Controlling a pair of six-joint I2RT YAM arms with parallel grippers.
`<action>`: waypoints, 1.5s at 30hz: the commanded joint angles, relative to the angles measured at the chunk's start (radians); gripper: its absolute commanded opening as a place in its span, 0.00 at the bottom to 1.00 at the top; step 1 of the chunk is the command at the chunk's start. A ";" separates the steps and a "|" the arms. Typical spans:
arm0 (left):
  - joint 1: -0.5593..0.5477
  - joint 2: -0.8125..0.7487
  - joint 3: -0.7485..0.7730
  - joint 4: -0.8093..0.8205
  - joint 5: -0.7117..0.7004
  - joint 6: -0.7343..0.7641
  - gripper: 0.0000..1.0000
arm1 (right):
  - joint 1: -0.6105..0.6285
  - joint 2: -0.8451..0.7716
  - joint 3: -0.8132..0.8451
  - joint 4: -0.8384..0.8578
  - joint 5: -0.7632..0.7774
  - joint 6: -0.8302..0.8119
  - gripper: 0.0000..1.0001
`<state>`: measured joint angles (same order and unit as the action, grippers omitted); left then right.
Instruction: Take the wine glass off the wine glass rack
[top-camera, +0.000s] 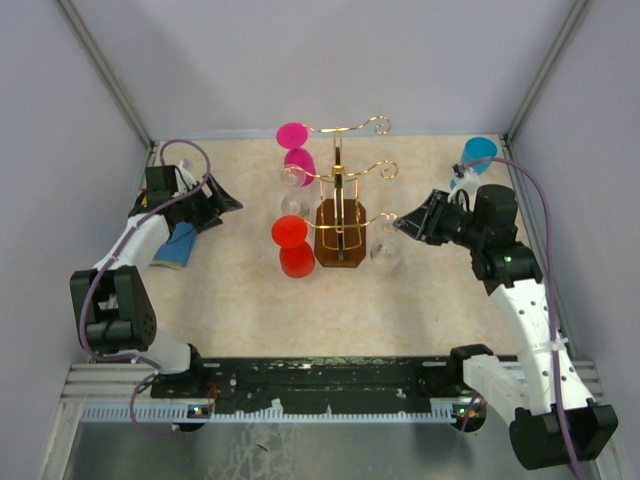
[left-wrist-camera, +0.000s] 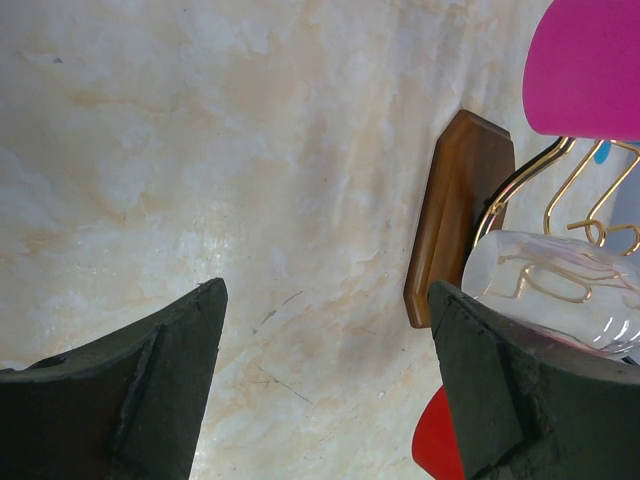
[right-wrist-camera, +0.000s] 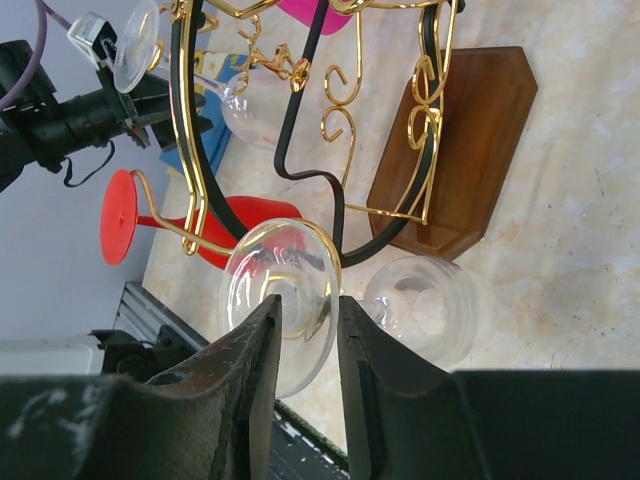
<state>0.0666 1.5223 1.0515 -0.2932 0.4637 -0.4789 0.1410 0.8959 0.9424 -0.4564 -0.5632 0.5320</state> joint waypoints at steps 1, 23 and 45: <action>-0.011 -0.024 -0.005 0.018 0.010 -0.001 0.87 | -0.002 -0.030 0.022 0.030 -0.008 -0.013 0.31; -0.016 -0.026 -0.008 0.017 0.006 0.002 0.87 | -0.003 -0.052 0.012 0.033 0.006 -0.003 0.00; -0.015 -0.027 -0.005 0.016 0.008 0.004 0.87 | -0.003 -0.026 -0.021 0.214 -0.054 0.118 0.00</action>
<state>0.0566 1.5219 1.0512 -0.2928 0.4633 -0.4786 0.1406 0.8715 0.8898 -0.3237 -0.6281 0.6472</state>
